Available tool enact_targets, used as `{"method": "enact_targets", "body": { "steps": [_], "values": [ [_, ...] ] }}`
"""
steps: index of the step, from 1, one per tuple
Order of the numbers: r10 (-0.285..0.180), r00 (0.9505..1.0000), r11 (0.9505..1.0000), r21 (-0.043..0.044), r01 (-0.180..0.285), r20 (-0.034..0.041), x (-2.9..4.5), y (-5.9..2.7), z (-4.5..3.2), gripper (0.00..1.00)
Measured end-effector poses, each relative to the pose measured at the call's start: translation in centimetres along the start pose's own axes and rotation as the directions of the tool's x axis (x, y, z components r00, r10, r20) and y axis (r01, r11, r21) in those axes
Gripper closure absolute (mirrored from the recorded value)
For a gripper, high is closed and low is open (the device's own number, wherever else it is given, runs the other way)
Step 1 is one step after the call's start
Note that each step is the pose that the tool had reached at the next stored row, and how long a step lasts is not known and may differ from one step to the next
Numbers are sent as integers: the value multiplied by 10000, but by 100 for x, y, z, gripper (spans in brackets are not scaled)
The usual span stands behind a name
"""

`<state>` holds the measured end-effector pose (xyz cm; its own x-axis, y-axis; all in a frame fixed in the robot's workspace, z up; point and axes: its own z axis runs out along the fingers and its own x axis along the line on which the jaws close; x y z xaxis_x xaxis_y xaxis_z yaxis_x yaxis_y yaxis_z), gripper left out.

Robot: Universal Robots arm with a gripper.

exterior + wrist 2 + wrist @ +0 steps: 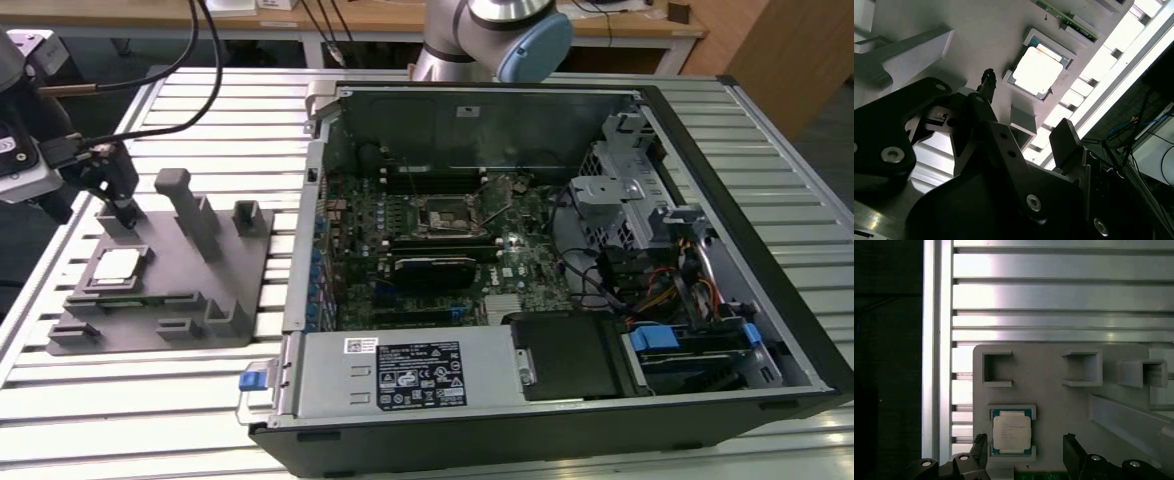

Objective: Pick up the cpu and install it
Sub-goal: 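Pick up the cpu and move it towards the insertion slot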

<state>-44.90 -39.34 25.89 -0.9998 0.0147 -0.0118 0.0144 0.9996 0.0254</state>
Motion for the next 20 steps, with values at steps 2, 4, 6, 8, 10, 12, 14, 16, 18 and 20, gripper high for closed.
{"method": "enact_targets", "body": {
  "steps": [2, 4, 6, 8, 10, 12, 14, 16, 18, 20],
  "values": [
    [0, 10000, 10000, 0, 0, 0, 0, 0, -4, 30],
    [0, 10000, 10000, 0, 0, 0, 0, 0, -9, 30],
    [0, 10000, 10000, 0, 0, 0, 0, 0, -14, 30],
    [0, 10000, 10000, 0, 0, -1, 0, 0, -18, 30],
    [0, 10000, 10000, 0, 0, 0, 0, 1, -31, 30],
    [0, 10000, 10000, 0, 0, 0, -1, 1, -35, 30],
    [0, 10000, 10000, 0, 0, 0, 0, 1, -40, 30],
    [0, 10000, 10000, 0, 0, 0, -1, 1, -44, 30],
    [0, 10000, 10000, 0, 0, 0, -1, 1, -49, 30],
    [0, 10000, 10000, 0, 0, -1, -1, 1, -54, 30]
  ]
}}
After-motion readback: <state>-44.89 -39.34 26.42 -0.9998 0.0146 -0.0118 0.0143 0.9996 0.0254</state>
